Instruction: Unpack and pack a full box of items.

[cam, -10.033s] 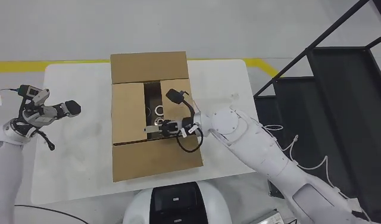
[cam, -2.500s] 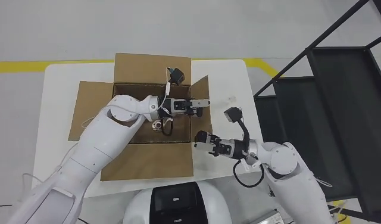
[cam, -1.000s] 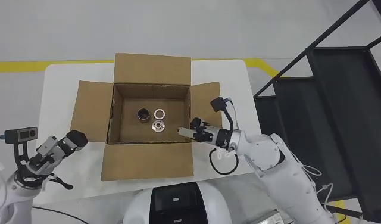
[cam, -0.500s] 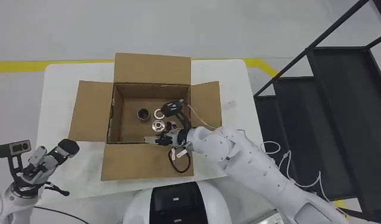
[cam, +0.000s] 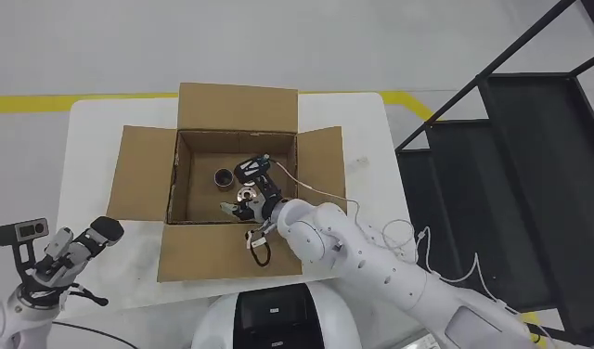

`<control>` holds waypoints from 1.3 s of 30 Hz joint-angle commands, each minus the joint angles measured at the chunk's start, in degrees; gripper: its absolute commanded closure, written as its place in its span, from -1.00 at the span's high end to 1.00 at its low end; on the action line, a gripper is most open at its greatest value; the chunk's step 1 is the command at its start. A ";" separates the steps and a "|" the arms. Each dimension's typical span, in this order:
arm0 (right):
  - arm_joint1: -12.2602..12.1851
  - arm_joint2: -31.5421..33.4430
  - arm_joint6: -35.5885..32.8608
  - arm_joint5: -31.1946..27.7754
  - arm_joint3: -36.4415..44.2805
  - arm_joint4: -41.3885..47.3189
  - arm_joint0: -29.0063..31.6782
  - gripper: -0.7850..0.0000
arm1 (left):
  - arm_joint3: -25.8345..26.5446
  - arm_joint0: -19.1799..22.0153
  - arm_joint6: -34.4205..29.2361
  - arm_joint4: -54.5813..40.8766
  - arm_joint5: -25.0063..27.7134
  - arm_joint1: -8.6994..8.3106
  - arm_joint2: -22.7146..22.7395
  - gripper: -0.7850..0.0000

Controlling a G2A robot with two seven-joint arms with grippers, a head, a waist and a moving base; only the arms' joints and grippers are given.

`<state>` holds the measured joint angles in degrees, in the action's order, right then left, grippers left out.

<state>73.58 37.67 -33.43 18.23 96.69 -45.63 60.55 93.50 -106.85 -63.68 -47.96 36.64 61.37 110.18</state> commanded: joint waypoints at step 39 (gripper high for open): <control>16.41 -14.65 0.22 7.37 -29.40 -0.27 -19.60 1.00 | 0.00 0.00 0.00 0.00 0.00 0.00 0.00 1.00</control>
<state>89.54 23.12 -33.37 25.66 68.38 -46.17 41.24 93.50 -106.85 -63.68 -47.96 36.64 61.37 110.18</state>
